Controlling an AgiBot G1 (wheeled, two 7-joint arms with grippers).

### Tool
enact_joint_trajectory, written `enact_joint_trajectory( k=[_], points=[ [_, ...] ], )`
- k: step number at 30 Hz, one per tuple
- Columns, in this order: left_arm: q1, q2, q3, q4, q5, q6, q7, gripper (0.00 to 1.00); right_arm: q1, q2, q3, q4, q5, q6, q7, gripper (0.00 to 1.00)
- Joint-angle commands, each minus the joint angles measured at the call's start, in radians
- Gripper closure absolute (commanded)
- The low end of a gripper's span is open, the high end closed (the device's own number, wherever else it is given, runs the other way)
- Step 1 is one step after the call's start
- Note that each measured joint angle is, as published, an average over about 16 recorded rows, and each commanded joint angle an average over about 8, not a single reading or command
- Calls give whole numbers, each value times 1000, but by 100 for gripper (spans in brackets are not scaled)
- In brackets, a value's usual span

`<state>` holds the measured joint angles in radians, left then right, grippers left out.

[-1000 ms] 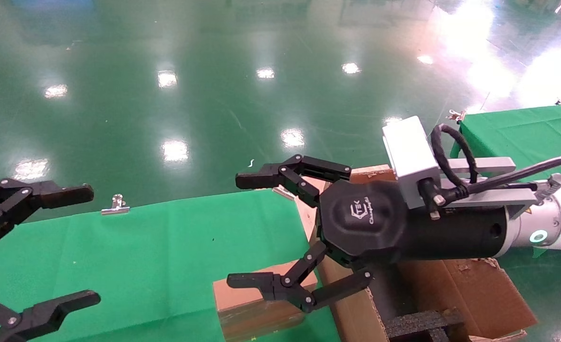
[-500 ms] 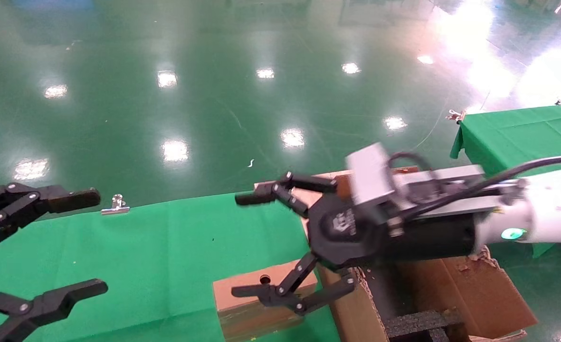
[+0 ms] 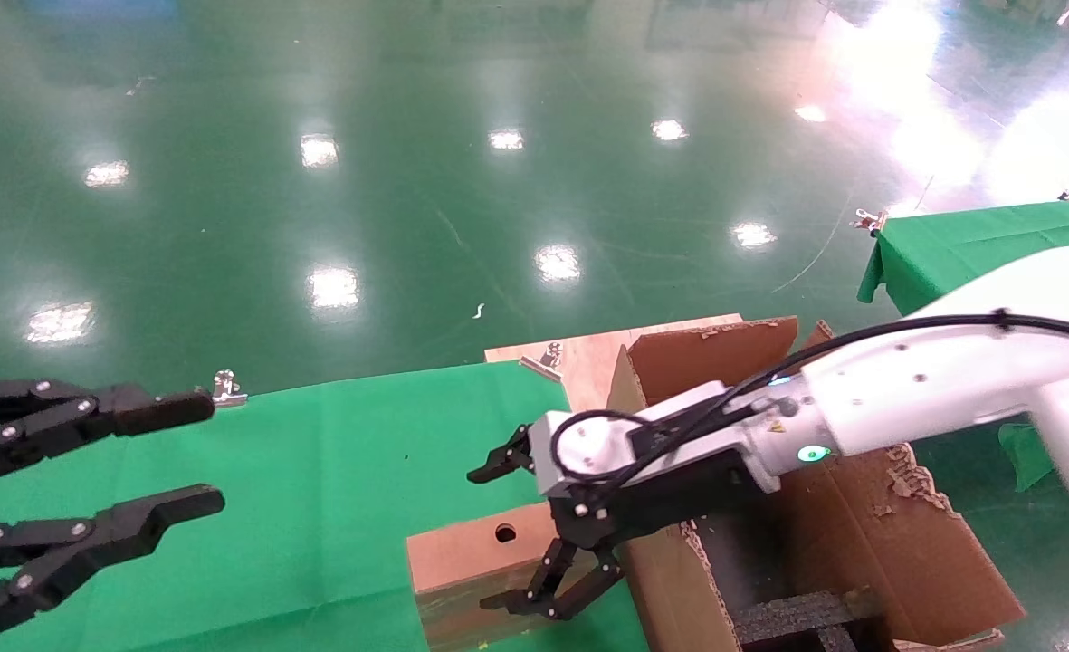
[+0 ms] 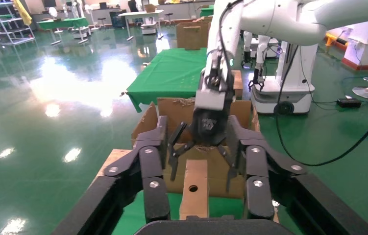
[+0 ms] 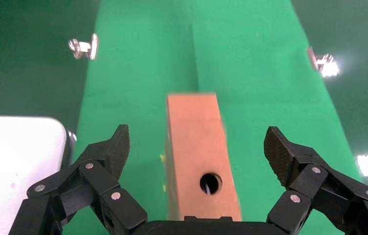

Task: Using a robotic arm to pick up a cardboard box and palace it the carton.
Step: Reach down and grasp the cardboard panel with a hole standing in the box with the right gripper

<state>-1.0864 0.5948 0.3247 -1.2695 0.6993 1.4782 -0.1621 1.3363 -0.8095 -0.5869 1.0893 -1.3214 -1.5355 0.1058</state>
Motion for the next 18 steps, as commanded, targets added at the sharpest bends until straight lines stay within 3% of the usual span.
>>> enact_joint_trajectory(
  k=[1,17,18],
  points=[
    [0,0,0,0,0,0,0,100,15,-21,-21,-23,-41,6,-15,0],
    [0,0,0,0,0,0,0,100,134,-131,-156,-75,-263,-22,-61,0],
    [0,0,0,0,0,0,0,96,140,-135,-164,-73,-272,-23,-63,0]
  ],
)
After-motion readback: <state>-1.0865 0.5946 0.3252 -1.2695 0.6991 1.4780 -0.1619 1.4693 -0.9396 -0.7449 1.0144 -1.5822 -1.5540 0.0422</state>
